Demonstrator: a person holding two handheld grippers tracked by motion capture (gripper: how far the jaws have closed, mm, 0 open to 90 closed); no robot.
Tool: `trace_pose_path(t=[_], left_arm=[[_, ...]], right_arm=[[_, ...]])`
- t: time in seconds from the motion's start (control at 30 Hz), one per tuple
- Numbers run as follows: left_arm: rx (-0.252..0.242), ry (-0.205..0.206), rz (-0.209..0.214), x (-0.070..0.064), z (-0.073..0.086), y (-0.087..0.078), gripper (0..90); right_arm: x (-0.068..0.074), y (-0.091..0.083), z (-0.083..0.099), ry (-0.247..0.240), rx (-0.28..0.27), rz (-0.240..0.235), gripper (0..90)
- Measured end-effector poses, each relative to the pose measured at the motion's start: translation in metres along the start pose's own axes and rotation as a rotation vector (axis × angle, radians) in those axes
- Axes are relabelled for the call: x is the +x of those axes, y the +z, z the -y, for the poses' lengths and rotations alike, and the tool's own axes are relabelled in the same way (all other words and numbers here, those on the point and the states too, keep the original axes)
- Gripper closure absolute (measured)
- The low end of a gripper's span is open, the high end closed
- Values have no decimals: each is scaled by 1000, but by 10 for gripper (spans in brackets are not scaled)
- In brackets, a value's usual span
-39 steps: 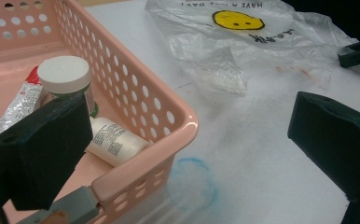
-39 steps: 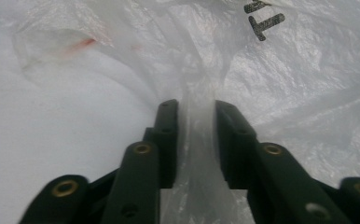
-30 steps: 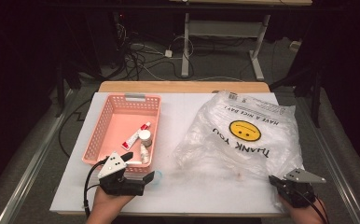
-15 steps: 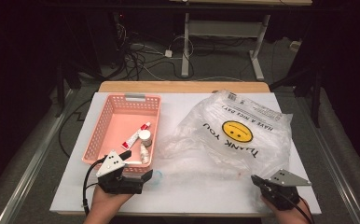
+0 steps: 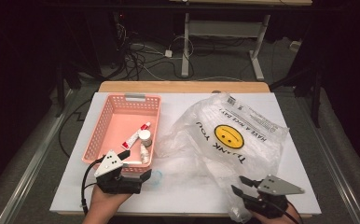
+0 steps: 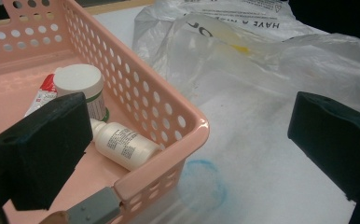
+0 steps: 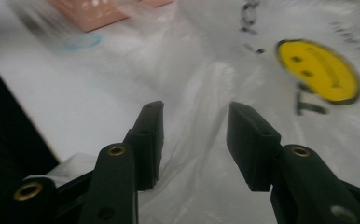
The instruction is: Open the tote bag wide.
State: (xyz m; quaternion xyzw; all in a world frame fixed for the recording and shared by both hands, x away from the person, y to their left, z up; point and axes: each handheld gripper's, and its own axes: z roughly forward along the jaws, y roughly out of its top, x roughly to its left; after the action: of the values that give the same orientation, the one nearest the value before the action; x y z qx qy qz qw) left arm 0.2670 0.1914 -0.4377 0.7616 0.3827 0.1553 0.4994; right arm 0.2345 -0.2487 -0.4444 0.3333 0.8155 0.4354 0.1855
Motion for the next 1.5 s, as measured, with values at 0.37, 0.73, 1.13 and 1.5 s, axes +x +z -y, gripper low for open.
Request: trace_pose_path(t=[0.37,0.73,1.13,1.5], left_arm=[[0,4,1,-1,-1,1,0],[2,7,9,-5,-1,1,0],[-3,8,16,-7,-3,1,0],[0,16,15,-8,-2,1,0]], right_arm=[[-69,-38,9,138,-81,169,542],[-166,-16,9,241,-28,305,501],[-248,49,2,333,124,339,249],[-241,57,6,250,205,293,900]])
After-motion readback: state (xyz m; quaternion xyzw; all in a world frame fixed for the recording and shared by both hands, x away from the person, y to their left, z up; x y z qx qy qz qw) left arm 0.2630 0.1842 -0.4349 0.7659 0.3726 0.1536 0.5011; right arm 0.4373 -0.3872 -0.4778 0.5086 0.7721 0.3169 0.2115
